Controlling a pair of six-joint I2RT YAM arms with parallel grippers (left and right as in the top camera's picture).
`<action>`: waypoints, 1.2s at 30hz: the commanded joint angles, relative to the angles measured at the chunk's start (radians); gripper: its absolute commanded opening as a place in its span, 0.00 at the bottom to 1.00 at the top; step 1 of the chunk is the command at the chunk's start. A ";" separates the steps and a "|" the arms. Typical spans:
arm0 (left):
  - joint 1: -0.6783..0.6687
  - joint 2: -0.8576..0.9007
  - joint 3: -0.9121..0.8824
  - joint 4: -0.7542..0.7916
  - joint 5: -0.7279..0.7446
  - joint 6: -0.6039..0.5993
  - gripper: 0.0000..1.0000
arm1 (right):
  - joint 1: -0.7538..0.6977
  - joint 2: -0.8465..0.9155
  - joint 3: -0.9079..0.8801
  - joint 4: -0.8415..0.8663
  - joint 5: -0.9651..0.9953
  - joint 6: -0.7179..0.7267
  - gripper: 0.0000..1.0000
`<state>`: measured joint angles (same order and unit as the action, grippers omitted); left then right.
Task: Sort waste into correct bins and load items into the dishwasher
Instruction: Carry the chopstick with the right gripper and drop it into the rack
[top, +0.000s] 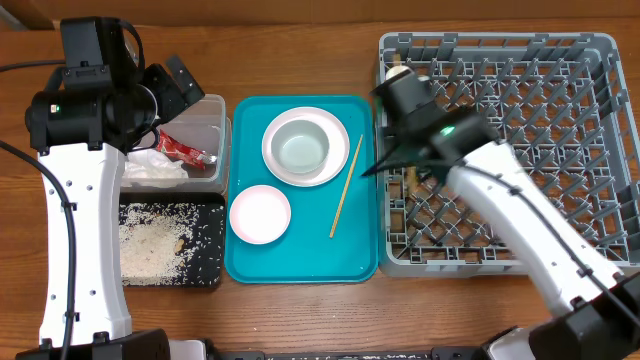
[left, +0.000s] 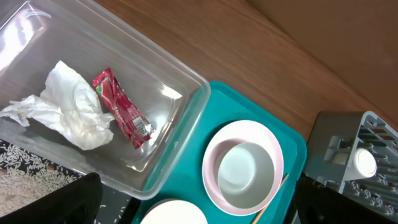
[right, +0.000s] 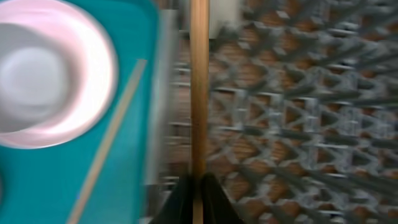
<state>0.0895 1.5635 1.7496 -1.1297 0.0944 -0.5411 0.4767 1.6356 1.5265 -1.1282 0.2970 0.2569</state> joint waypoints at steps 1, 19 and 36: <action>0.002 -0.013 0.019 0.001 0.007 0.014 1.00 | -0.088 -0.016 0.024 -0.008 0.024 -0.117 0.04; 0.002 -0.013 0.019 0.001 0.007 0.014 1.00 | -0.241 0.097 -0.029 0.041 -0.266 -0.213 0.04; 0.002 -0.013 0.019 0.001 0.007 0.014 1.00 | -0.241 0.138 -0.029 0.012 -0.266 -0.204 0.10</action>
<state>0.0895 1.5635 1.7496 -1.1301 0.0944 -0.5407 0.2356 1.7721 1.4994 -1.1183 0.0380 0.0528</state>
